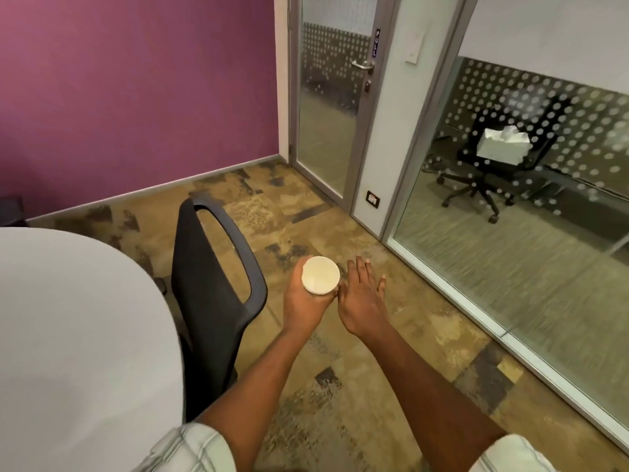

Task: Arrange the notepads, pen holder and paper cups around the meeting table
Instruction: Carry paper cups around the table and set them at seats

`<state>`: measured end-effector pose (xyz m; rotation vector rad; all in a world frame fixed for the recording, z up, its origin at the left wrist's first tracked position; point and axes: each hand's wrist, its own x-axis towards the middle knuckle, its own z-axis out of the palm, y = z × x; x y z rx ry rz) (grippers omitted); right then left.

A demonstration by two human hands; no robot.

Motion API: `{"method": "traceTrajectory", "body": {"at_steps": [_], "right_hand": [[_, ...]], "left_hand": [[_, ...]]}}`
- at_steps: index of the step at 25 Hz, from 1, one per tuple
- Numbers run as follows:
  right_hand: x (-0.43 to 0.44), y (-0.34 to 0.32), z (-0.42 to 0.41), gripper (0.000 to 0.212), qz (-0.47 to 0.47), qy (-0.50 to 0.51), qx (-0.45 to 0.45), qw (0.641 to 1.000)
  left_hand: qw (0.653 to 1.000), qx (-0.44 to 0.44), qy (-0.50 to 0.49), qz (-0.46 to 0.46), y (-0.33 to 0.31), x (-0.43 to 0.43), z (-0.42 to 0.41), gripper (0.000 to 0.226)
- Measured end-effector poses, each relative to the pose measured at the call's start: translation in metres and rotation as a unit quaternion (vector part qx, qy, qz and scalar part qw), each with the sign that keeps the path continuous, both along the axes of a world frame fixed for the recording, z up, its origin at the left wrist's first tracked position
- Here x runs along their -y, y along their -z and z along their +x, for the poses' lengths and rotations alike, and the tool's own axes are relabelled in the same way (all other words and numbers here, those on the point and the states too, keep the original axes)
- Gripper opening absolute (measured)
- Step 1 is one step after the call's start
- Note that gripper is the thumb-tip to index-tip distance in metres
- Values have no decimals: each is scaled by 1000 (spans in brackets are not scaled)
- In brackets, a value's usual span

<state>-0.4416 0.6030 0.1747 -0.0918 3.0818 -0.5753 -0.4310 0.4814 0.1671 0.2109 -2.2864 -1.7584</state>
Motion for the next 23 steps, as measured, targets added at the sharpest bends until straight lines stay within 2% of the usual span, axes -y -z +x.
{"method": "traceTrajectory", "body": {"at_steps": [4, 10, 16, 20, 23], "right_hand": [[8, 2, -77, 53, -12, -32, 7, 999], [28, 11, -213, 52, -7, -161, 3, 987], [58, -17, -333, 50, -30, -304, -19, 952], [93, -22, -379, 50, -45, -350, -25, 935], [124, -16, -416, 49, -59, -384, -15, 921]], "left_hand": [[999, -8, -51, 11, 6, 2, -64, 81], [972, 2, -236, -11, 17, 0, -182, 83], [944, -5, -331, -13, -13, 25, -275, 83], [930, -14, -364, -42, -21, 54, -312, 82], [918, -19, -395, -31, -15, 84, -346, 77]]}}
